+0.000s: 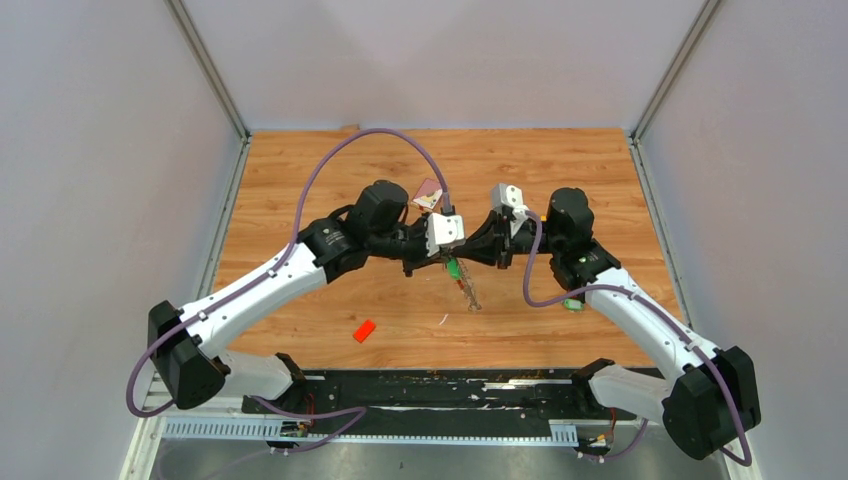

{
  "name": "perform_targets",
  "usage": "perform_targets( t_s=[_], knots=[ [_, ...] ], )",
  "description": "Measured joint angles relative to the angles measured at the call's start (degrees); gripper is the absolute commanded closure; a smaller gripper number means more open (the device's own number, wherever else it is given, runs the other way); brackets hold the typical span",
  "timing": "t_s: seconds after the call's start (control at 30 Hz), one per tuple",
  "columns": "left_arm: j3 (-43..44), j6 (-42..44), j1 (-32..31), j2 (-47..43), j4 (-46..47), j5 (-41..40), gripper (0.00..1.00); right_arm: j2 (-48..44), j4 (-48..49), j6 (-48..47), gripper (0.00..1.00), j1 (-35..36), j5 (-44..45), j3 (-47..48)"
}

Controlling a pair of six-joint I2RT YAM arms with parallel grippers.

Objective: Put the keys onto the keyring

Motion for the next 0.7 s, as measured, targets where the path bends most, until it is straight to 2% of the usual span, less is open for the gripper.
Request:
perform_targets(
  t_s=[0.37, 0.7],
  knots=[
    [0.0, -2.7, 0.3, 2.8, 3.5, -6.5, 0.98, 0.6, -1.4, 5.0, 1.0, 0.0, 11.1, 0.0],
    [1.3, -3.8, 0.3, 6.8, 4.0, -7.2, 0.99, 1.6, -4.0, 9.2, 1.0, 0.0, 19.4, 0.0]
  ],
)
